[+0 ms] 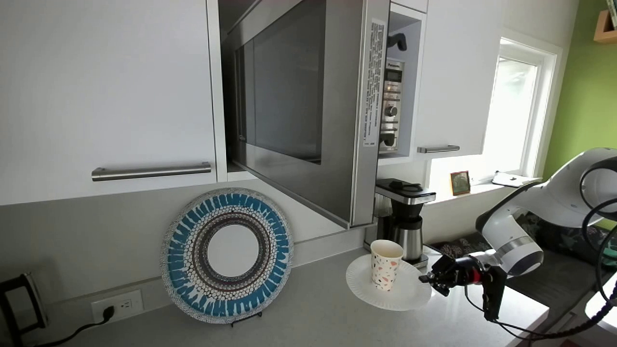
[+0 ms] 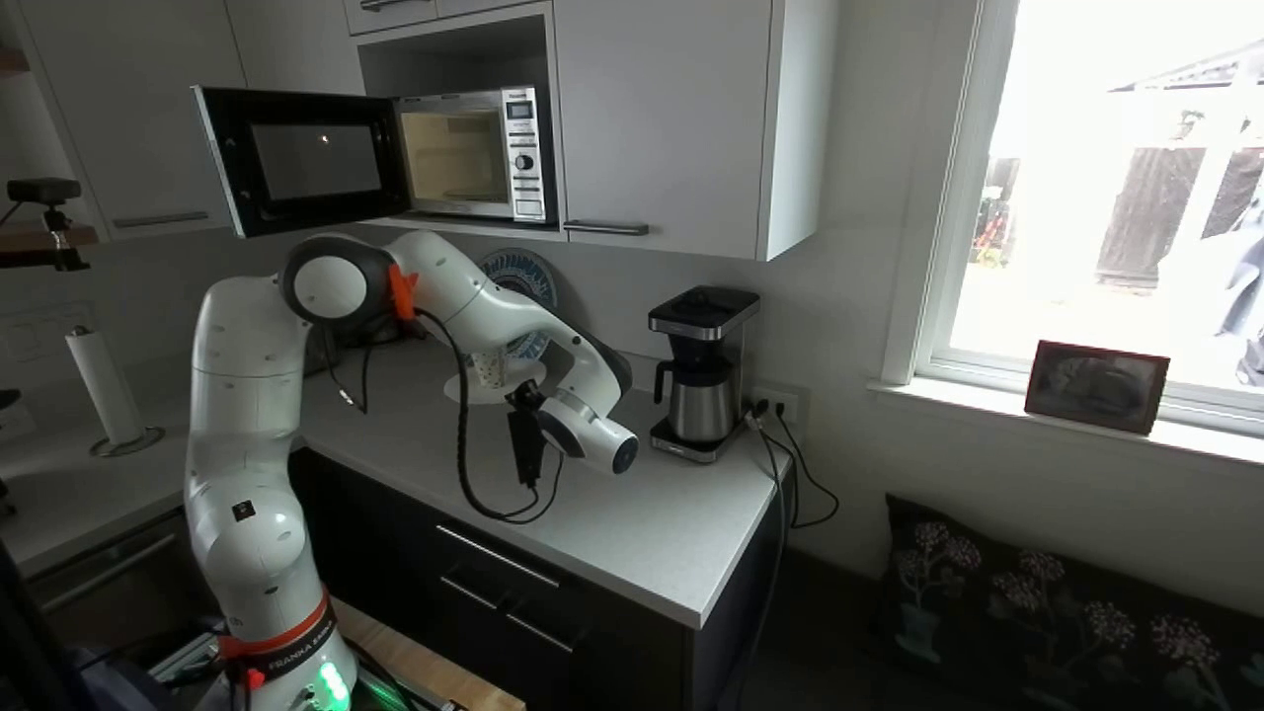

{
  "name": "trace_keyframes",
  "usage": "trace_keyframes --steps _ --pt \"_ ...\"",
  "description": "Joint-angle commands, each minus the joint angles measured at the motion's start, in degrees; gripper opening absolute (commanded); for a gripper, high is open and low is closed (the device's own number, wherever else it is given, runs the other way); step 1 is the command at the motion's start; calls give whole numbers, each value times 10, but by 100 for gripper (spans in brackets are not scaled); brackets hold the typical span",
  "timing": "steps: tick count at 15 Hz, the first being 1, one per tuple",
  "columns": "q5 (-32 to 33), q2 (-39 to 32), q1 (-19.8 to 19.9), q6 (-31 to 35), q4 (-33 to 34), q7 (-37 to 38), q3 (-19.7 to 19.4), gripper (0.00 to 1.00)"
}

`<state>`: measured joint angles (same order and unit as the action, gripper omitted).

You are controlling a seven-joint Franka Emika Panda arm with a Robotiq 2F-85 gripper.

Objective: Put the plate and the cup in the microwave

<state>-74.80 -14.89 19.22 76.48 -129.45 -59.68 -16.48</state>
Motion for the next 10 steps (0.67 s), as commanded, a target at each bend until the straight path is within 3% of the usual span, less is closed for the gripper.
trace_keyframes --steps 1,10 --pt "-15 21 -4 -3 0 66 -6 0" --pt "-13 70 -9 -9 7 121 -4 0"
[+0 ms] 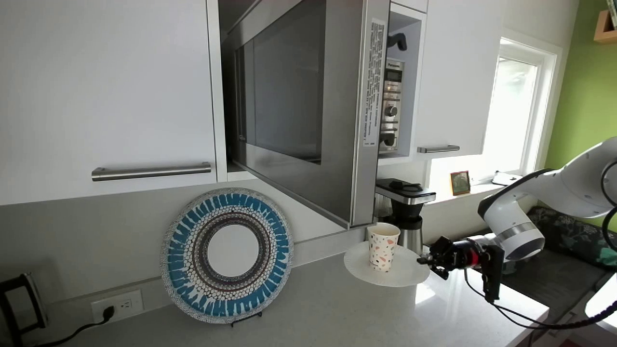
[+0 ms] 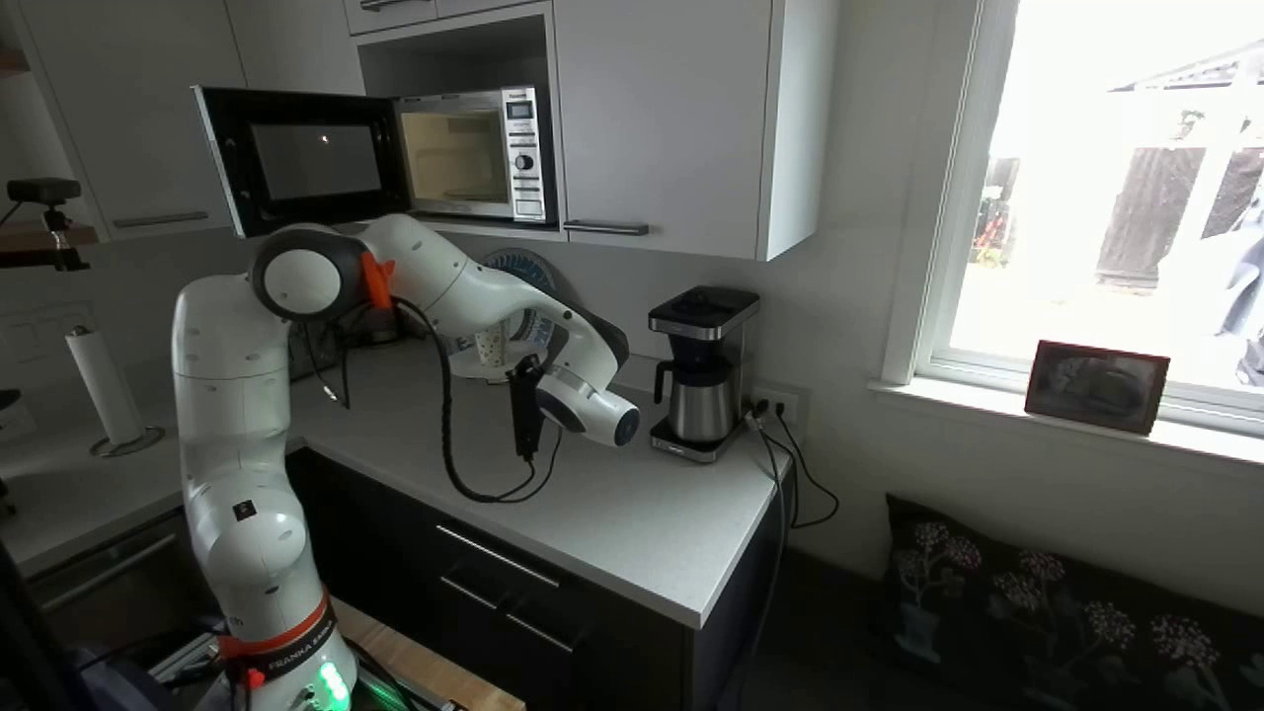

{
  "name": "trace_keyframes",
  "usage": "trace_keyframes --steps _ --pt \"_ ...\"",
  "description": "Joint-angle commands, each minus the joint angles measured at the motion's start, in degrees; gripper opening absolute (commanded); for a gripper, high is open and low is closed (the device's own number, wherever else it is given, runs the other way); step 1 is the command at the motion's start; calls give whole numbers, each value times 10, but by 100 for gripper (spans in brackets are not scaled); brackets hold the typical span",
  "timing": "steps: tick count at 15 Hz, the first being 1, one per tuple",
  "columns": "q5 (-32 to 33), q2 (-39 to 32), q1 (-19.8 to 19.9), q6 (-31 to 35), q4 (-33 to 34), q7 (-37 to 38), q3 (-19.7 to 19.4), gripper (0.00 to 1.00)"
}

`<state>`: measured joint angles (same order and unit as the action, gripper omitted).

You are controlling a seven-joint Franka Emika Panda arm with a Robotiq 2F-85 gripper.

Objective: Put the plate and the cup in the microwave

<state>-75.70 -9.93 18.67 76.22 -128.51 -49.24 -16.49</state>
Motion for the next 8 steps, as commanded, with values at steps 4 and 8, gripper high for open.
trace_keyframes --steps 4,8 --pt "-6 44 -3 -8 -4 27 -5 0" --pt "0 45 -4 -3 4 20 -4 1"
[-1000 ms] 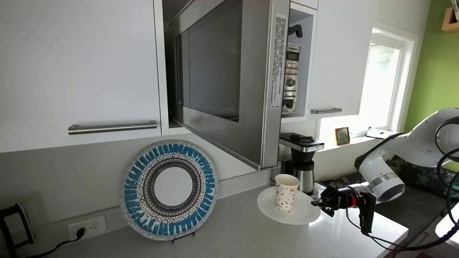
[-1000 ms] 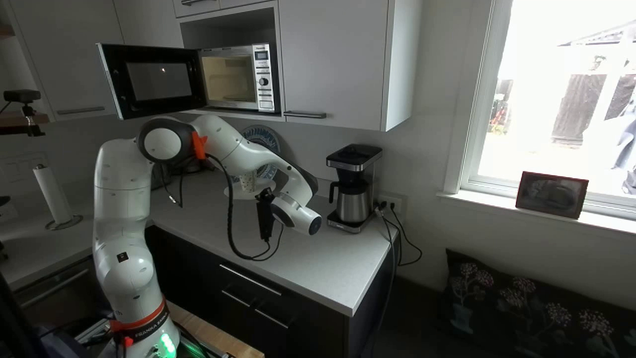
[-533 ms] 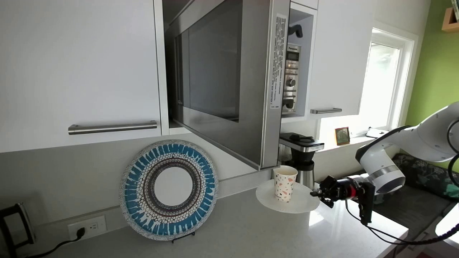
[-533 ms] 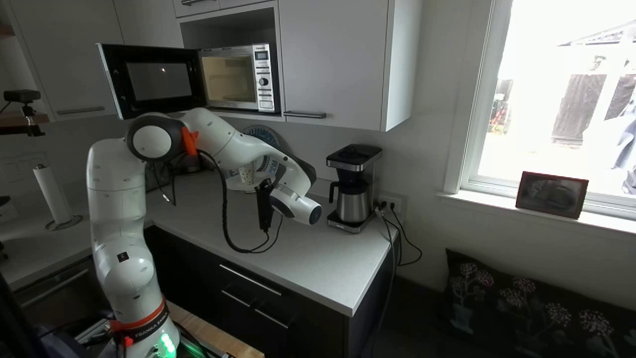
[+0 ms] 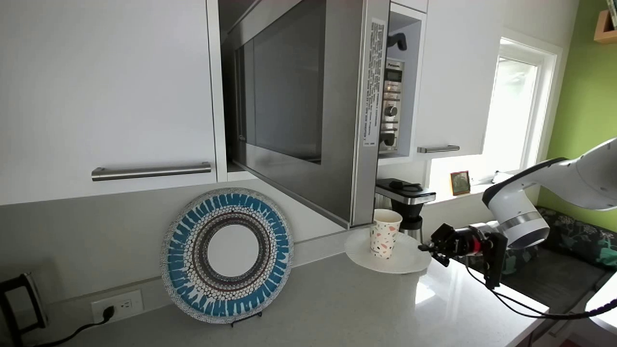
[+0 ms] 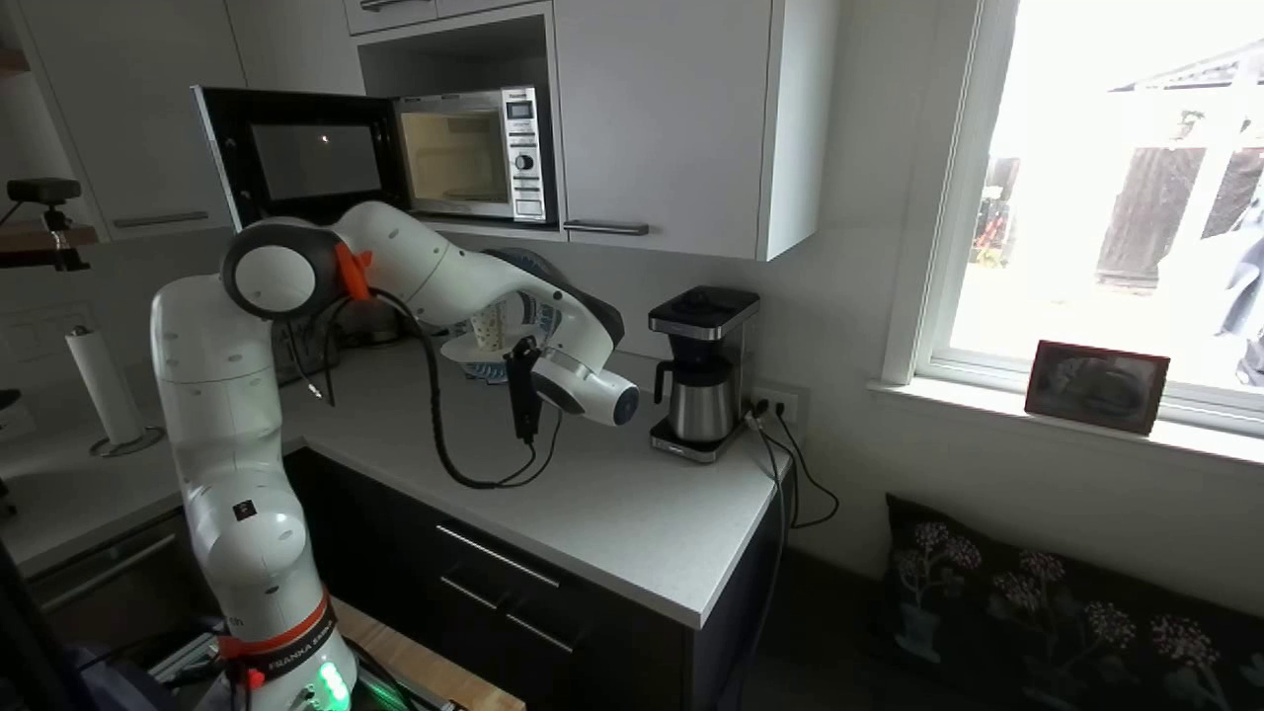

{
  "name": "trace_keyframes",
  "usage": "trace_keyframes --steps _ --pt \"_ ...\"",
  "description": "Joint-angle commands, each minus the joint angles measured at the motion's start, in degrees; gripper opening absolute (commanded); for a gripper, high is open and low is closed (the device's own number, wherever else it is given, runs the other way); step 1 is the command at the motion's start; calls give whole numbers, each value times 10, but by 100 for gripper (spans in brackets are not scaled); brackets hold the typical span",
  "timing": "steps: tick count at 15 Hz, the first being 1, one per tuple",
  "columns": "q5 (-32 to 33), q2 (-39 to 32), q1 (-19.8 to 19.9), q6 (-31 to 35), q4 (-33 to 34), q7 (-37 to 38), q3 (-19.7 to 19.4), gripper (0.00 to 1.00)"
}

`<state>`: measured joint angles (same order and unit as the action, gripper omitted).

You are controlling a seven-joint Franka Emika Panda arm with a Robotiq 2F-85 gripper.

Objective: Put the plate and the cup in the microwave

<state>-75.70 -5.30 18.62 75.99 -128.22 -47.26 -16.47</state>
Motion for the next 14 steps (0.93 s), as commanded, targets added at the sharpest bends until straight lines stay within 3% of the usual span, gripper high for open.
trace_keyframes --steps 1,14 --pt "0 5 -4 -1 1 4 -4 1" --pt "-4 30 -4 -17 7 25 -4 0"
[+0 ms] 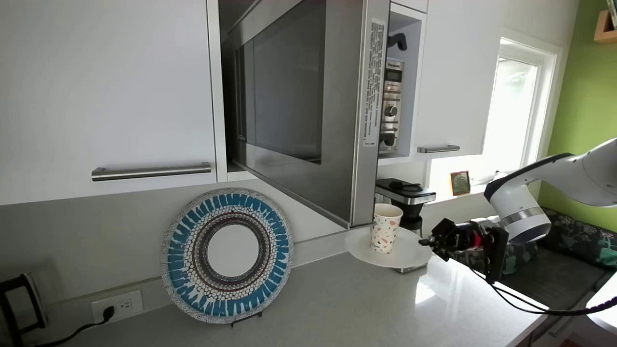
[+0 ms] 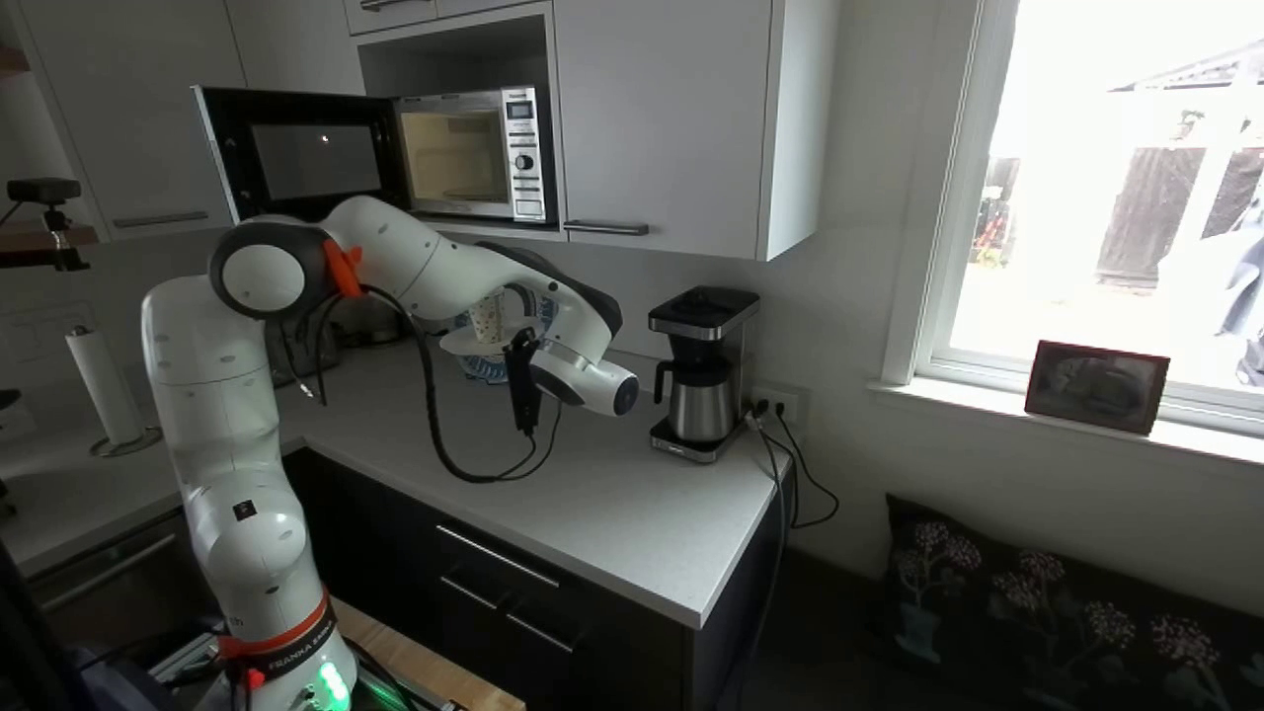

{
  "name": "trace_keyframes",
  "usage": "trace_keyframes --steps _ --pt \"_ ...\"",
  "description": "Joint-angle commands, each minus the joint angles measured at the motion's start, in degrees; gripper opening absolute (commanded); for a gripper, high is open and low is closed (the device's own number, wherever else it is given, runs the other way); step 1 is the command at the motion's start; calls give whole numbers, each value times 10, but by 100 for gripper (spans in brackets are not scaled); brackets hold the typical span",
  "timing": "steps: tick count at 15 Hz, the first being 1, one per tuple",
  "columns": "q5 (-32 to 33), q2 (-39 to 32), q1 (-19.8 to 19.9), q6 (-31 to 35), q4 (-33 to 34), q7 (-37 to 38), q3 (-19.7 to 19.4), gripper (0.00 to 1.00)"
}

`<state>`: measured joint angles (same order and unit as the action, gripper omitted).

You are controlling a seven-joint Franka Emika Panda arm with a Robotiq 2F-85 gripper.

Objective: Put the plate and the cup in the microwave

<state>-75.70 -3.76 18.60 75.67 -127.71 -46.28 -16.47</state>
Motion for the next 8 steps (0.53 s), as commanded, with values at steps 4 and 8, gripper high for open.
trace_keyframes --steps 4,8 --pt "-6 38 -3 -41 3 30 -4 0" --pt "-10 58 -3 -71 2 57 -5 0"
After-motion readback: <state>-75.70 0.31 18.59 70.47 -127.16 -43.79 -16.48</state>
